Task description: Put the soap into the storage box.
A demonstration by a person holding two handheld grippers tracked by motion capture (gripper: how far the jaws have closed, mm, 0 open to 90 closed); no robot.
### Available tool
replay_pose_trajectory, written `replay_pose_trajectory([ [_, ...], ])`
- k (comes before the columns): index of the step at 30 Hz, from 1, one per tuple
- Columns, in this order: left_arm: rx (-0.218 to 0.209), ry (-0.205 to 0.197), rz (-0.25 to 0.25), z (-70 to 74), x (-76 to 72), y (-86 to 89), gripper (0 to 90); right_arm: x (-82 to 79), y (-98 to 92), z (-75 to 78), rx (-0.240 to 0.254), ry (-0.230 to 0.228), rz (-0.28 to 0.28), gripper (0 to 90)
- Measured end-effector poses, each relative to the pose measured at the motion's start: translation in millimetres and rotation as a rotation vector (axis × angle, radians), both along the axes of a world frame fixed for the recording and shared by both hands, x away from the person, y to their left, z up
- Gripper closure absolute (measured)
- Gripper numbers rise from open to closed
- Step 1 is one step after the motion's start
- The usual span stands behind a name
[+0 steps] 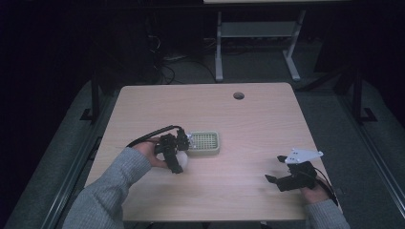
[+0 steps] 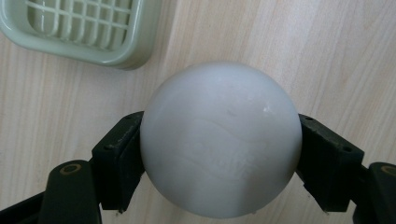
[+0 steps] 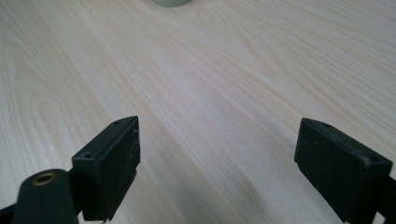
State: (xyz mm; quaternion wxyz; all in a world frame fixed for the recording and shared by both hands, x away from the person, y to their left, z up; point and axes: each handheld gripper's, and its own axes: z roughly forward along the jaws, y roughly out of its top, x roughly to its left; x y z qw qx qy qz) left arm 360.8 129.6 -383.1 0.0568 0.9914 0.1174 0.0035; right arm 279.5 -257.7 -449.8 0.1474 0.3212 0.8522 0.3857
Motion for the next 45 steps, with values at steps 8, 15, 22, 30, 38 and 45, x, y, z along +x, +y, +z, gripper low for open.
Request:
replay_pose_trajectory([
  [8, 0.002, -0.006, 0.0, 5.1, 6.7, -4.1, 23.9, 0.2, 0.6, -0.1, -0.005, -0.001, 0.003, 13.6],
  [15, 0.003, -0.014, -0.01, 8.6, 11.3, -10.9, 23.9, 0.3, 0.5, 0.2, 0.002, 0.0, 0.004, 13.7],
  [22, 0.003, -0.018, -0.021, 12.0, 18.2, -18.4, 23.9, 0.3, 0.3, 0.5, 0.003, -0.001, 0.004, 13.6],
  [30, 0.009, -0.017, -0.019, 13.8, 25.2, -23.9, 23.9, 0.3, -0.3, 0.9, 0.002, -0.004, 0.004, 13.6],
  [38, 0.005, -0.018, -0.018, 16.1, 32.9, -27.6, 23.9, 0.4, -0.5, 0.9, 0.002, -0.004, 0.005, 13.6],
  [45, 0.009, -0.017, -0.02, 18.8, 38.7, -32.7, 23.9, 0.7, -0.4, 0.6, 0.002, -0.001, 0.002, 13.6],
])
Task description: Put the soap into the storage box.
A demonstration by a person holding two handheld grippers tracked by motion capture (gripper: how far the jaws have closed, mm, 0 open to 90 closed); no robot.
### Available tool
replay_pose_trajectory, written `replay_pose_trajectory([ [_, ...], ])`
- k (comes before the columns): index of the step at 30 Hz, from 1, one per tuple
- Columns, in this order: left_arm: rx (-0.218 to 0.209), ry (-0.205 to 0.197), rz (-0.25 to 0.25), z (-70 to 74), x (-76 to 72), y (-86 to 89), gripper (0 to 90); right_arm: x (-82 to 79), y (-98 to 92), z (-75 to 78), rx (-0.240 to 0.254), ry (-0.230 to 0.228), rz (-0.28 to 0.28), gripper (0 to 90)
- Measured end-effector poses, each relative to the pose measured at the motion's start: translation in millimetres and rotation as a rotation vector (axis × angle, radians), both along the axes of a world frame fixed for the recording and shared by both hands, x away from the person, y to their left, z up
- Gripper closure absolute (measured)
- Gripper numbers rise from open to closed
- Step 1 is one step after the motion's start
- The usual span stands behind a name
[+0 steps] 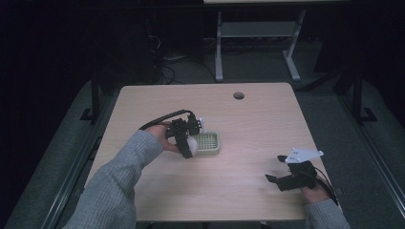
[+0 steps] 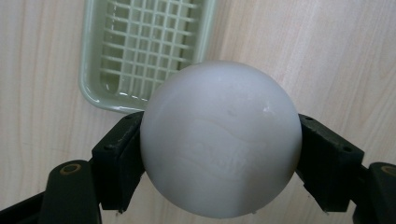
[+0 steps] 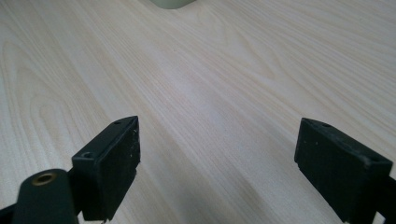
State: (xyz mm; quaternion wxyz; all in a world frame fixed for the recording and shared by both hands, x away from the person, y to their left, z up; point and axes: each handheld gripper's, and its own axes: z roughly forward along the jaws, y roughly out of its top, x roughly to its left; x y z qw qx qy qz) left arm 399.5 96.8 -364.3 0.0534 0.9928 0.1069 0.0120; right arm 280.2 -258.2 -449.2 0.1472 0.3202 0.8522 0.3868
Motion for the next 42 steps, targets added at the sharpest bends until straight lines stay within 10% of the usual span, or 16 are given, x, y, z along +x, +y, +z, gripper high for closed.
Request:
replay_pose_trajectory([
  [42, -0.013, 0.01, 0.013, -16.5, 37.1, -25.2, 23.9, -0.5, -2.1, 1.0, 0.008, -0.001, -0.002, 13.6],
])
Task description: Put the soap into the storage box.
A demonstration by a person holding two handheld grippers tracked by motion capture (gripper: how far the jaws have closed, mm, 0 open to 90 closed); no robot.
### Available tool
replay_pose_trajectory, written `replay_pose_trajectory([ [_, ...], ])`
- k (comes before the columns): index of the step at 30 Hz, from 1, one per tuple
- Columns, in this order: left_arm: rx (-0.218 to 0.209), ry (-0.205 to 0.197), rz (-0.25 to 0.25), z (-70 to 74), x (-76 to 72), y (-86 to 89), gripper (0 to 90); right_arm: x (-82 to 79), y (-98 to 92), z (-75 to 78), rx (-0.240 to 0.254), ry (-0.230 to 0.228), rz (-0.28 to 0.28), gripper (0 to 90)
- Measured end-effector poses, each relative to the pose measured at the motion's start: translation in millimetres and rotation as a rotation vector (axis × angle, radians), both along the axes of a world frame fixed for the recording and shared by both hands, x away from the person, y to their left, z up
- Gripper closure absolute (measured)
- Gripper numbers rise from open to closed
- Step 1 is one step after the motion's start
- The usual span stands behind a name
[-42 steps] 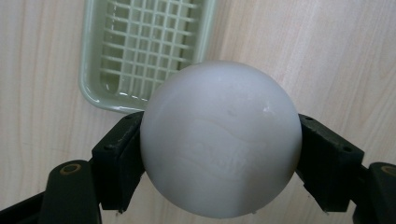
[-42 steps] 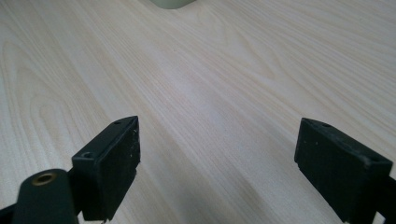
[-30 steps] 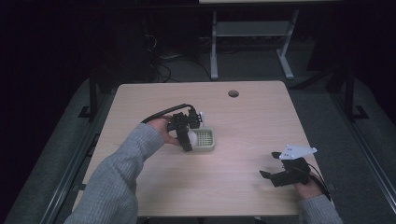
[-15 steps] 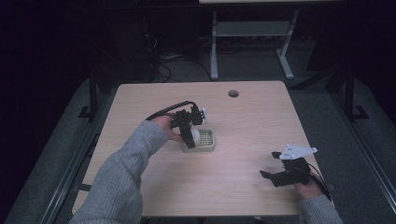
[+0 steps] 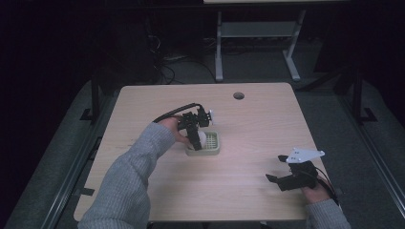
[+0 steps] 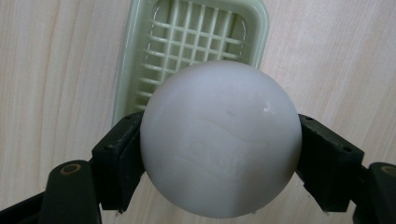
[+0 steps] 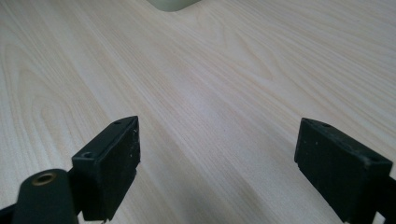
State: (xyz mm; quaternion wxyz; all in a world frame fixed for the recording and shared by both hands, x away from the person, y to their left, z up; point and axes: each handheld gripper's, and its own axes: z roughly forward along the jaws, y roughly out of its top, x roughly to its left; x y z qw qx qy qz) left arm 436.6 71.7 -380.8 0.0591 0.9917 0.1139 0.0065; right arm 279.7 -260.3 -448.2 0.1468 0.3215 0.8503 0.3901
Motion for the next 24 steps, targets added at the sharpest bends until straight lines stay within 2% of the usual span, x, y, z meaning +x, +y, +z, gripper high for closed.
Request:
replay_pose_trajectory([
  [13, 0.02, 0.0, -0.002, -2.5, 8.7, -9.8, 23.9, 0.2, -0.9, 0.0, 0.001, -0.001, 0.001, 13.6],
  [24, 0.024, 0.011, 0.008, -12.1, 12.1, -14.5, 23.9, 0.1, -1.2, -0.2, 0.002, -0.004, 0.003, 13.6],
])
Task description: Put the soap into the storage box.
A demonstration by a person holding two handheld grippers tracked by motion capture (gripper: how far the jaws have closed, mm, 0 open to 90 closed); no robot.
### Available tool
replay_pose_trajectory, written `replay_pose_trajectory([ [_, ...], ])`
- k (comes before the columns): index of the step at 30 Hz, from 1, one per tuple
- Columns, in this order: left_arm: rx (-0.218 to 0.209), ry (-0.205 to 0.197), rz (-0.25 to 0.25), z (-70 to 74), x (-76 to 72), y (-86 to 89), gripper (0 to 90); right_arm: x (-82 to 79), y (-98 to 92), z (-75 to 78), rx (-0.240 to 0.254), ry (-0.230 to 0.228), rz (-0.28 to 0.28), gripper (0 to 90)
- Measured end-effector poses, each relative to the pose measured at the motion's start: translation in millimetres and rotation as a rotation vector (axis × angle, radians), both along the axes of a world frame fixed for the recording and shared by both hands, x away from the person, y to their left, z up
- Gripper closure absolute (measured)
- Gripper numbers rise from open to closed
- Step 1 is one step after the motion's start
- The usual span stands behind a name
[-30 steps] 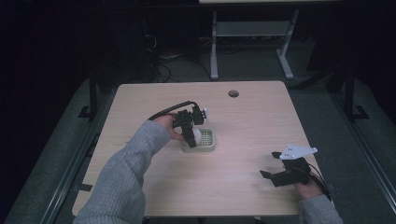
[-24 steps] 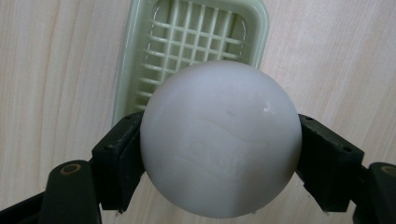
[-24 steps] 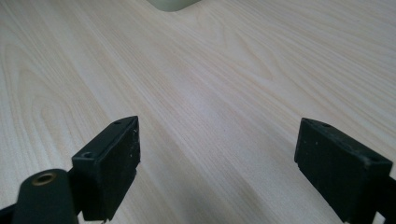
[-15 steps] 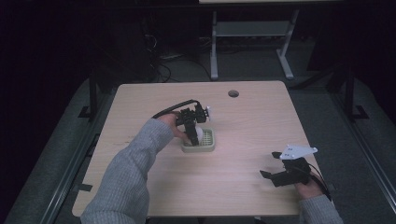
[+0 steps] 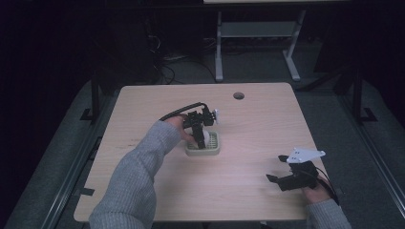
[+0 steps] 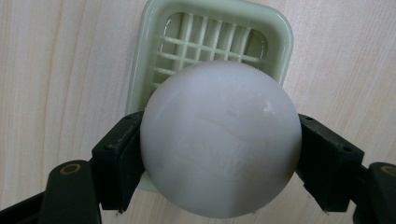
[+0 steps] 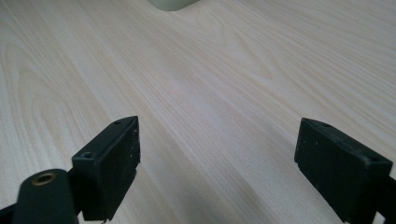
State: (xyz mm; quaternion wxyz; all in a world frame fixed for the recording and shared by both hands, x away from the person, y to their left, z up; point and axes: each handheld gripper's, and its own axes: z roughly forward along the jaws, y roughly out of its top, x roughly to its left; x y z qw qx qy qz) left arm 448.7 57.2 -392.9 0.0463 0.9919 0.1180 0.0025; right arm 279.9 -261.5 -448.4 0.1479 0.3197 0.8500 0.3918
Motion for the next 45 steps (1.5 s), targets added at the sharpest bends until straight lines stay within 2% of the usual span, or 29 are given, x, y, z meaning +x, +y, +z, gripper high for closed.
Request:
replay_pose_trajectory([
  [30, 0.011, 0.009, 0.003, -9.8, 3.5, -3.6, 23.8, -0.3, 0.6, 0.0, -0.002, 0.002, 0.005, 13.6],
  [45, 0.032, 0.013, 0.0, -14.6, 5.8, -3.9, 23.7, -0.4, 0.5, 0.2, 0.0, 0.004, 0.004, 13.6],
])
